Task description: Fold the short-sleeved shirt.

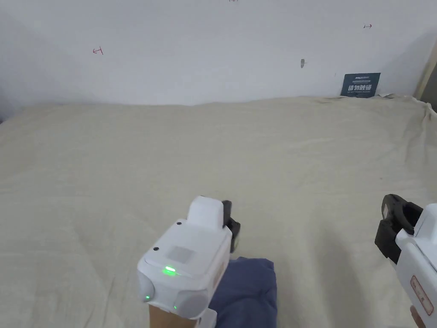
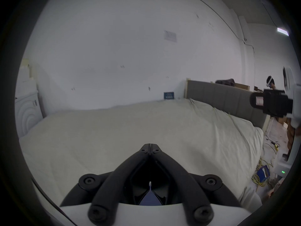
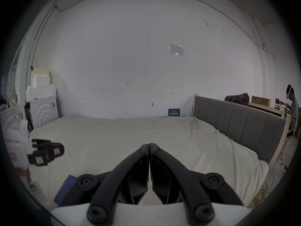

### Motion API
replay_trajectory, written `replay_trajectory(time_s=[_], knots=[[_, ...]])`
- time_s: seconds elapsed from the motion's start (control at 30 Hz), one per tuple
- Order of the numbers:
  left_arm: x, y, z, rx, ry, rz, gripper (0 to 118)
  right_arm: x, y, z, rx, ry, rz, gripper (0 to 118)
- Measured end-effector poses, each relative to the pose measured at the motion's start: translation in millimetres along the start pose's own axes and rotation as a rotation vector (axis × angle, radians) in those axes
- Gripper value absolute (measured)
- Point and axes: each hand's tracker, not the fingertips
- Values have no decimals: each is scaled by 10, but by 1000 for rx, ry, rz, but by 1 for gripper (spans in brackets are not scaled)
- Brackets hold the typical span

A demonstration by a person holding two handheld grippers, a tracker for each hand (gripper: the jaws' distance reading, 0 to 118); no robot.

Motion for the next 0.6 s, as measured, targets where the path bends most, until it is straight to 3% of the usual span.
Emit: replay_trajectory(time_s=[0.33,0.6], knots=[[-848,370,417,104,196,36,0,-279,203,-42,93,17,24,0],[-1425,193,634,110,337,21,0,-412,143,-102,126,22,18,0]])
